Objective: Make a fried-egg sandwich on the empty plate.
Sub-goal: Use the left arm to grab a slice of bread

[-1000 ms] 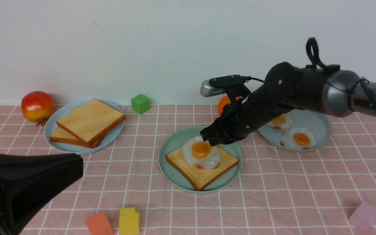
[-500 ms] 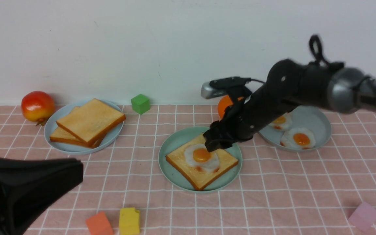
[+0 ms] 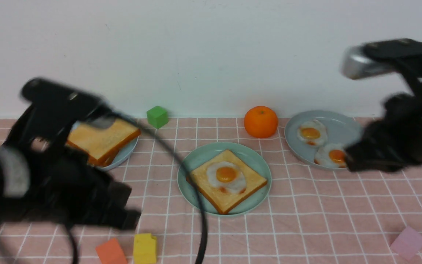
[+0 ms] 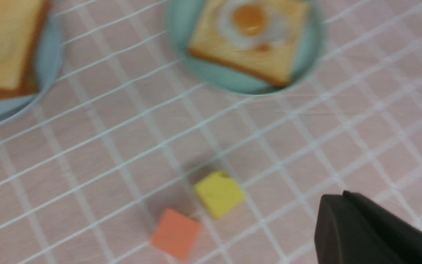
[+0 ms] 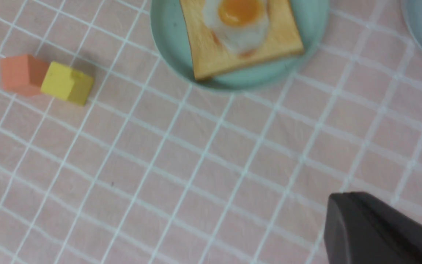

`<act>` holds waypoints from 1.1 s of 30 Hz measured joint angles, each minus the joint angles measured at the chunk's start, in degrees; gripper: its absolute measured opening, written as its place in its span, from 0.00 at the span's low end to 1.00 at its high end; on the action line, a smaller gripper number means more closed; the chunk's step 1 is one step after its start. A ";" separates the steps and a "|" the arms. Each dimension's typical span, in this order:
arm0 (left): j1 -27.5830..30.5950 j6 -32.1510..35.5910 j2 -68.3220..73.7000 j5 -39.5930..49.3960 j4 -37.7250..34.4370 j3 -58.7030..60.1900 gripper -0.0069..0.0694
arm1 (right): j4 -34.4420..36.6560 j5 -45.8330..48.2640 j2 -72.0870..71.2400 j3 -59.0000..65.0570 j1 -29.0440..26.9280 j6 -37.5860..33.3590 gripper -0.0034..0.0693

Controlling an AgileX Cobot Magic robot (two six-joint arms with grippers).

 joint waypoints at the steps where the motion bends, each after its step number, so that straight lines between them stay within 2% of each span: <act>1: 1.91 0.70 2.90 0.61 -0.32 -1.82 0.07 | -0.34 -0.25 -2.39 2.32 0.00 0.64 0.04; 3: 8.53 3.92 9.16 2.16 -2.70 -7.24 0.07 | -1.01 -0.40 -8.44 7.05 0.00 2.05 0.05; 5: 11.88 6.21 13.18 3.29 -5.10 -9.84 0.07 | -1.24 -0.40 -11.89 9.65 0.00 2.74 0.05; 7: 17.63 10.74 20.81 5.74 -8.23 -15.23 0.07 | -1.24 -0.40 -17.30 13.20 0.00 3.42 0.05; 11: 20.48 12.82 31.03 8.02 -7.12 -22.41 0.07 | -1.36 -0.40 -22.74 16.53 0.00 3.49 0.05; 18: 20.67 13.22 41.96 9.18 -1.07 -32.01 0.11 | -1.41 -0.17 -26.96 19.11 0.00 3.49 0.05; 26: 20.67 13.22 51.12 8.66 10.40 -38.34 0.54 | -1.41 0.79 -27.73 19.80 0.00 3.49 0.06; 29: 20.67 13.22 52.72 7.48 11.51 -38.49 0.60 | -1.41 0.86 -27.73 19.80 0.00 3.49 0.06; 33: 20.67 13.22 55.28 4.83 11.85 -38.54 0.62 | -1.41 0.86 -27.73 19.80 0.00 3.49 0.06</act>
